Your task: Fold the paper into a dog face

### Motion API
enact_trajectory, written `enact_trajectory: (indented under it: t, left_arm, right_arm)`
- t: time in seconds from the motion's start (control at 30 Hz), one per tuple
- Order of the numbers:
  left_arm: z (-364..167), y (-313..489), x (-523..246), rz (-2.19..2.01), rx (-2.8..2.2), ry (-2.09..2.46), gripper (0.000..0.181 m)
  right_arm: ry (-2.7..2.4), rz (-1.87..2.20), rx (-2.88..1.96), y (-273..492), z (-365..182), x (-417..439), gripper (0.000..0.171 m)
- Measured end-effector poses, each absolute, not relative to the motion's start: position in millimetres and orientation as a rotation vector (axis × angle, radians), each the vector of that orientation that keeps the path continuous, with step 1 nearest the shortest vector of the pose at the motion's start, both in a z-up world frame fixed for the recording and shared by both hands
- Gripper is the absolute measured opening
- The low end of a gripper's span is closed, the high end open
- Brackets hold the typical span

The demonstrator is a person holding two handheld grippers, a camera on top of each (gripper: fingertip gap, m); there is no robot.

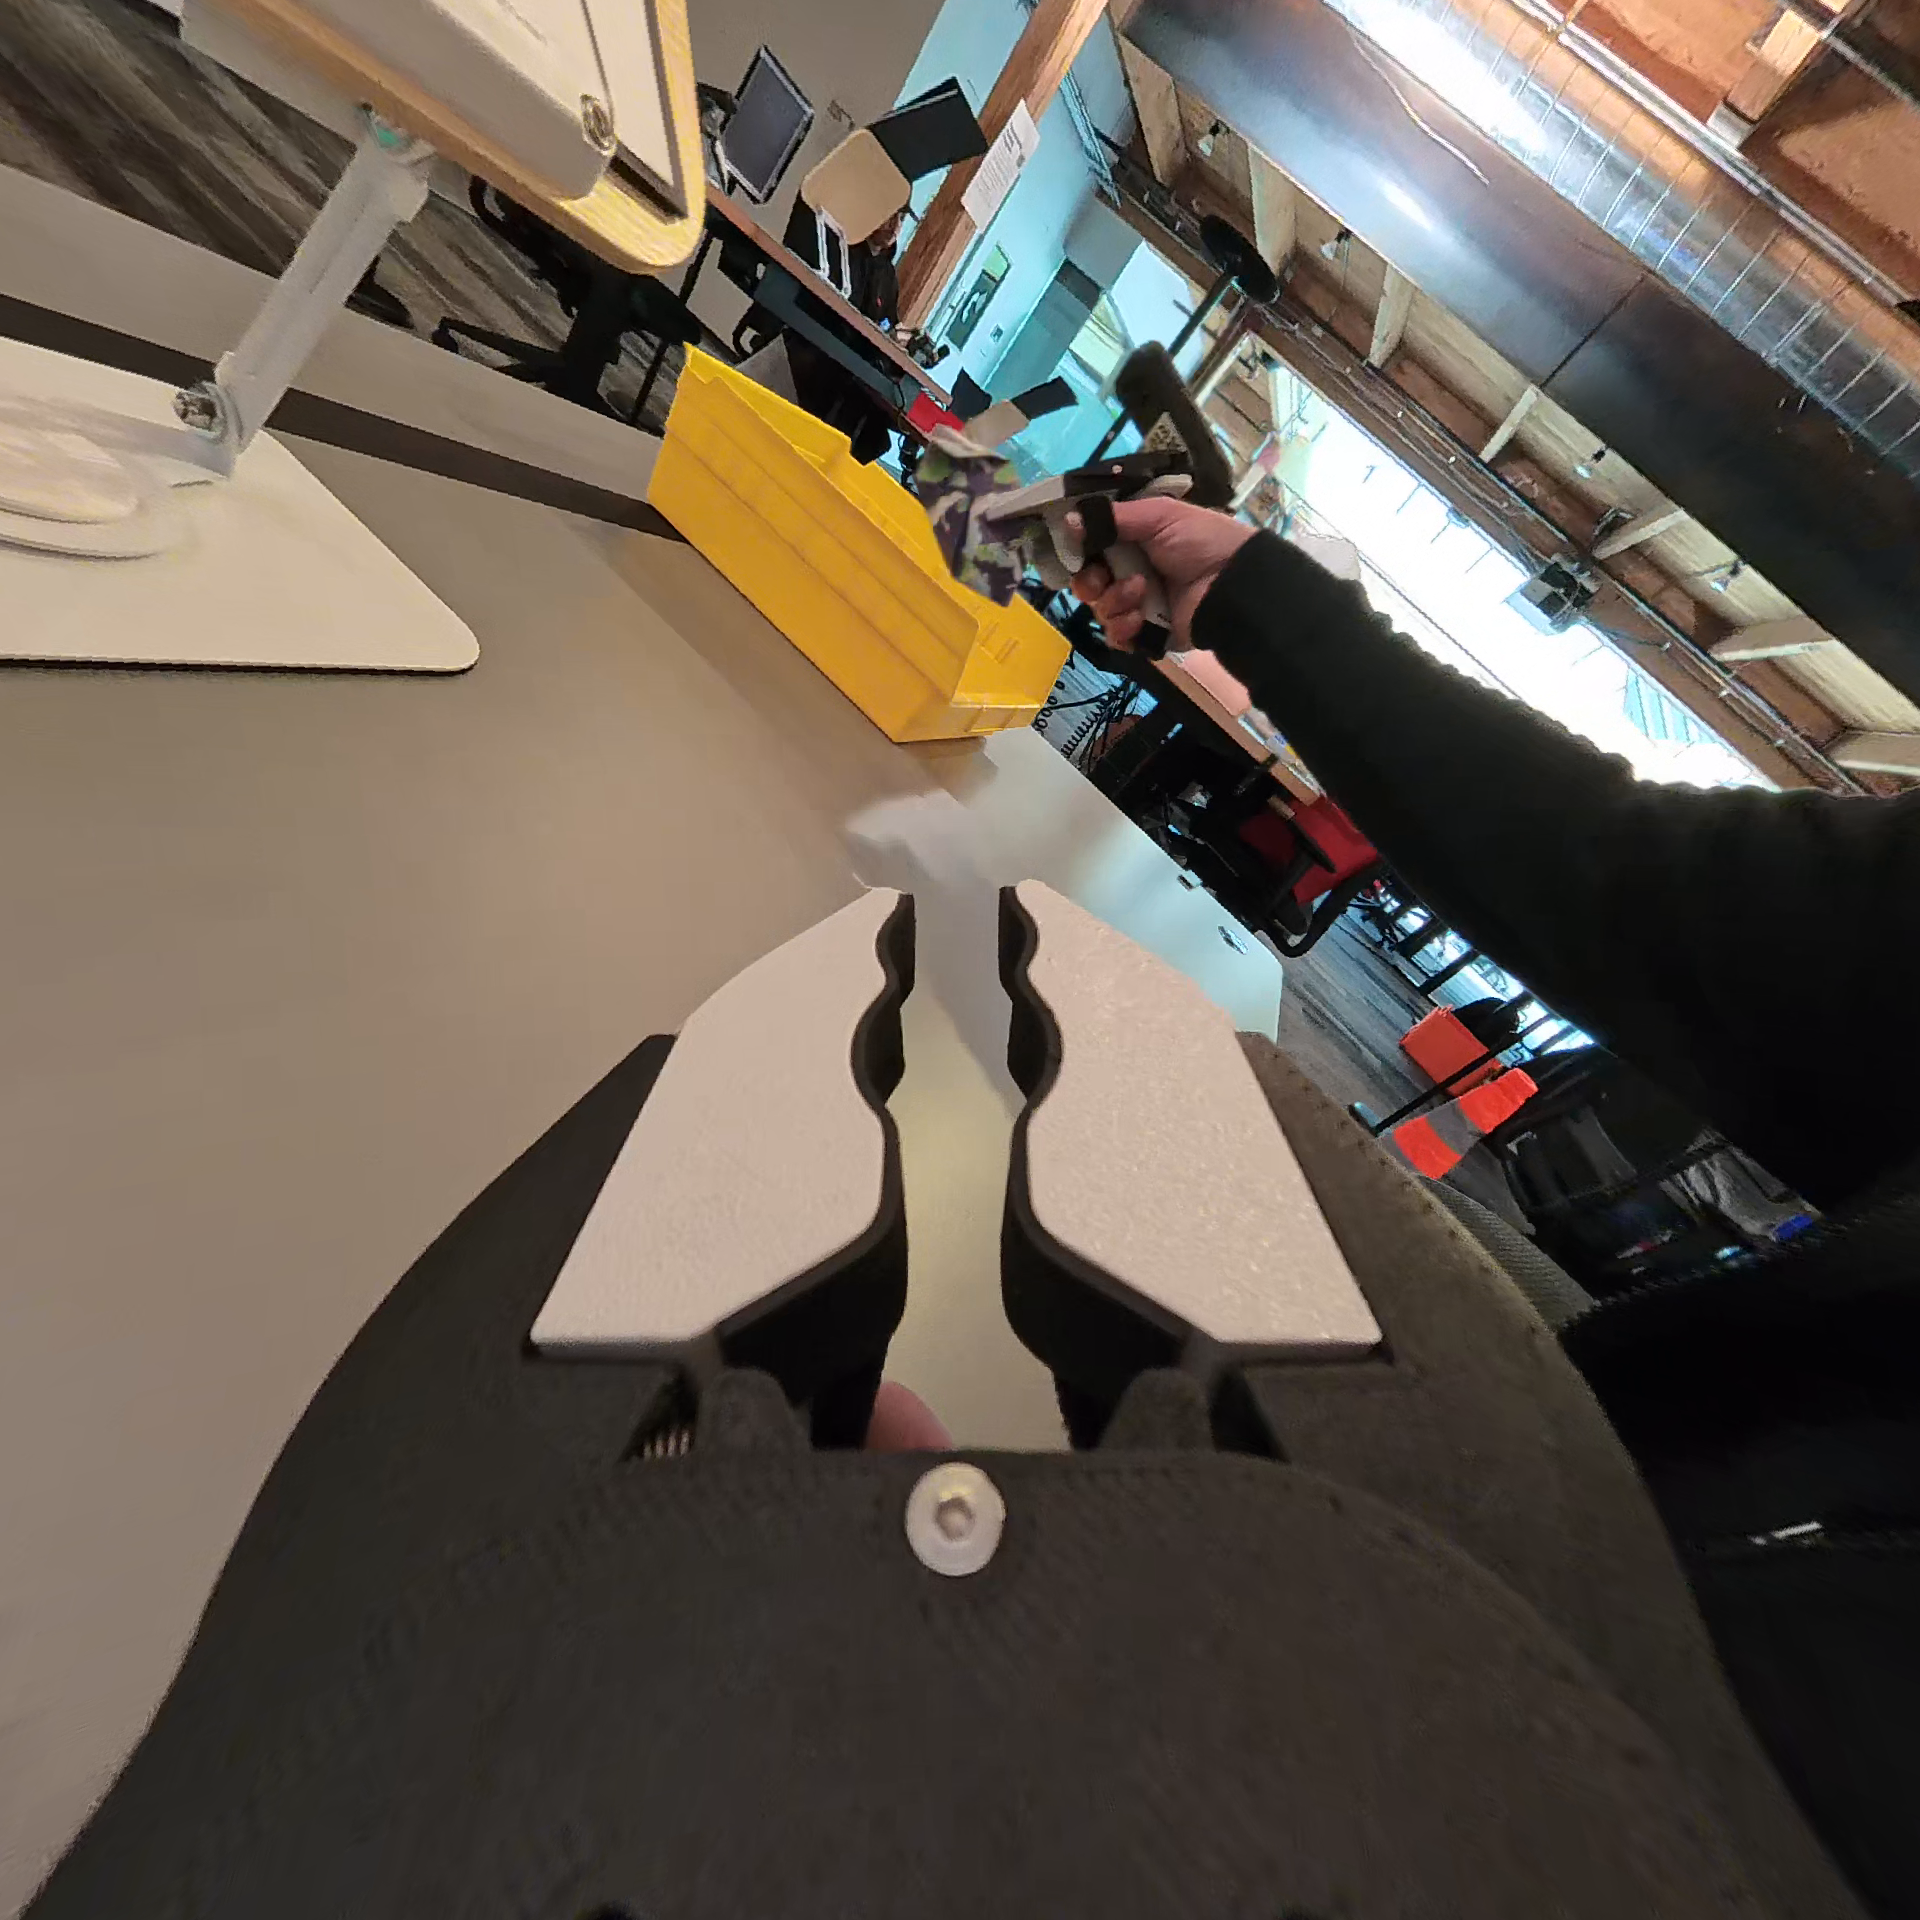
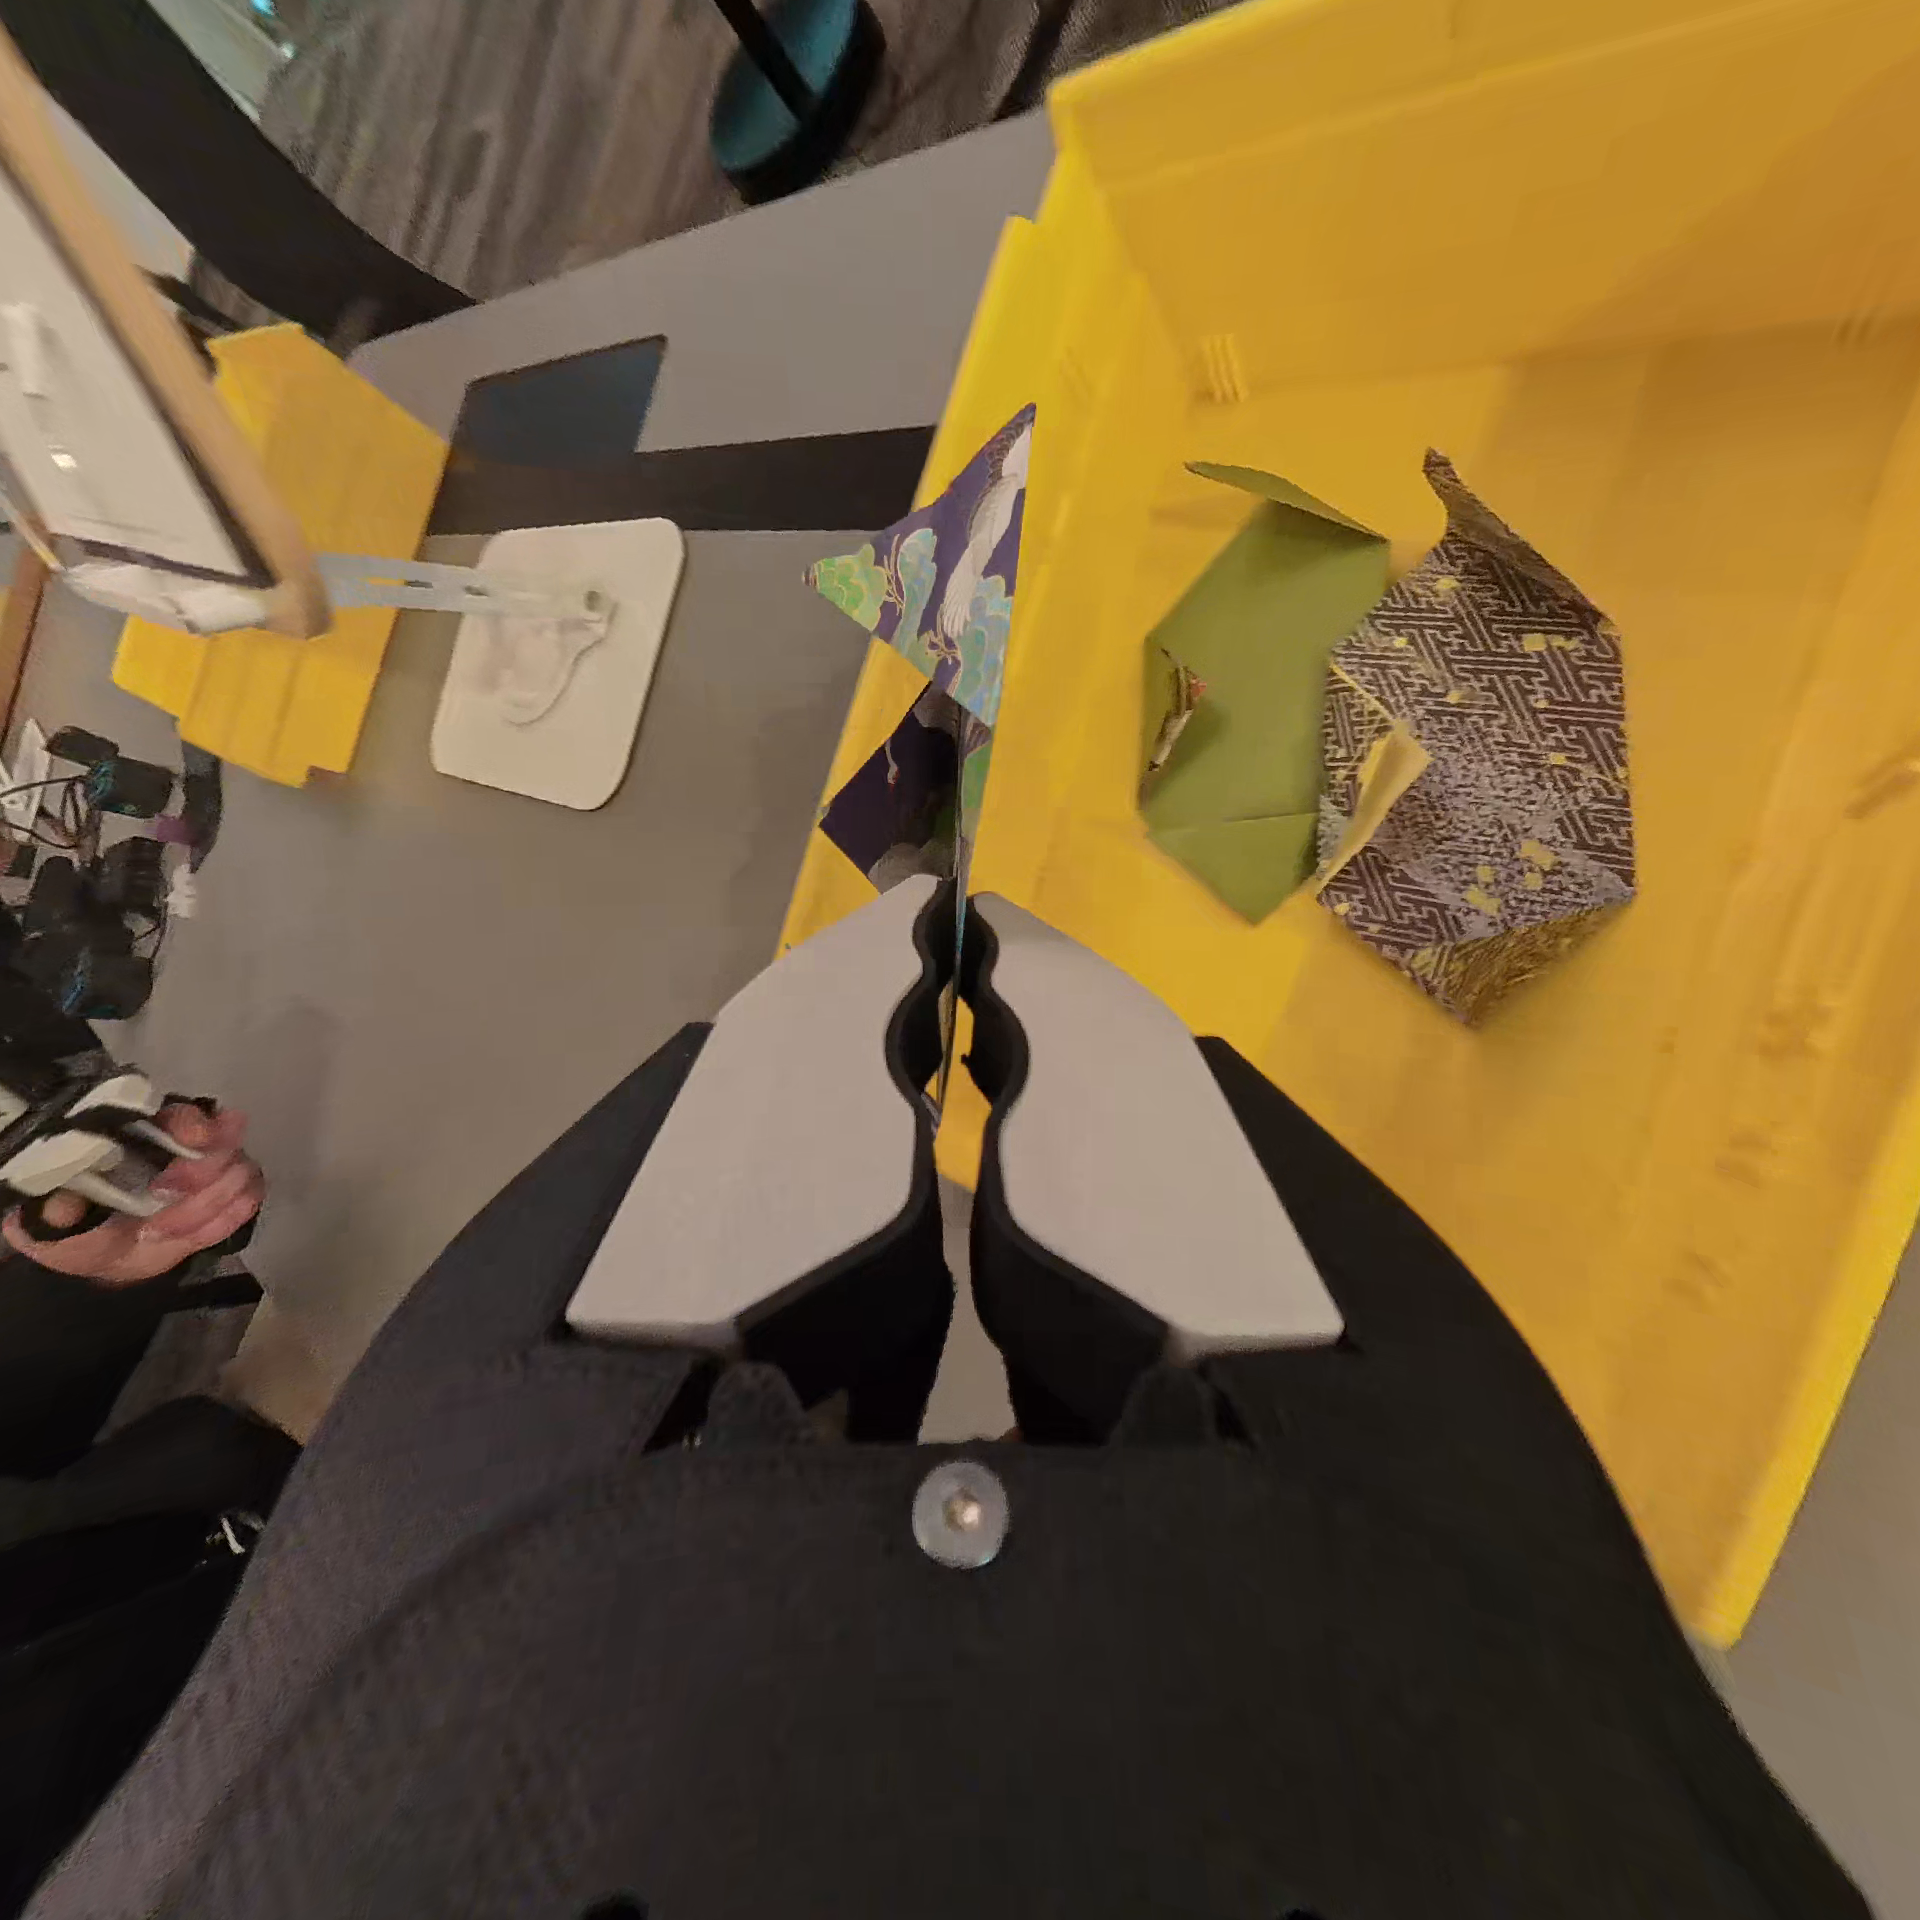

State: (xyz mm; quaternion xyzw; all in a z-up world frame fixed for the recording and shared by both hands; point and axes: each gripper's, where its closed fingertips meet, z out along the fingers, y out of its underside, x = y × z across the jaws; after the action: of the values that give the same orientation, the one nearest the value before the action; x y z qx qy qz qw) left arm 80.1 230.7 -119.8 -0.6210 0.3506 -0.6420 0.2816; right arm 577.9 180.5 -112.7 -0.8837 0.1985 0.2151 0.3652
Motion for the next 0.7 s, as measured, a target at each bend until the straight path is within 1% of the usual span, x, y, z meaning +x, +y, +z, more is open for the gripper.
enact_trajectory:
  t: [0.1,0.2,0.23,0.3,0.33,0.37,0.5,0.6,0.7]
  left_arm:
    - [-123,233,83,-1.731,-1.673,0.937,0.014]
    - [-124,233,85,-1.757,-1.672,0.940,0.014]
    - [-125,233,86,-1.763,-1.672,0.943,0.014]
    - [-126,233,88,-1.773,-1.675,0.943,0.013]
    - [-127,232,88,-1.777,-1.675,0.947,0.013]
    - [-127,232,89,-1.778,-1.675,0.952,0.013]
    - [-129,230,90,-1.771,-1.677,0.972,0.013]
    - [-129,229,90,-1.770,-1.676,0.973,0.013]
    - [-128,229,90,-1.750,-1.671,0.983,0.013]
  right_arm:
    - [0.546,0.584,-2.337,193,-137,585,0.000]
    - [0.584,0.506,-2.472,195,-170,594,0.002]
    - [0.603,0.448,-2.528,193,-181,599,0.007]
    - [0.636,0.302,-2.622,188,-197,611,0.033]
    - [0.644,0.253,-2.647,187,-200,615,0.040]
    - [0.640,0.186,-2.670,185,-200,620,0.043]
    - [0.574,-0.037,-2.712,173,-187,633,0.046]
    - [0.510,-0.144,-2.692,166,-166,634,0.042]
    - [0.416,-0.165,-2.636,163,-139,617,0.036]
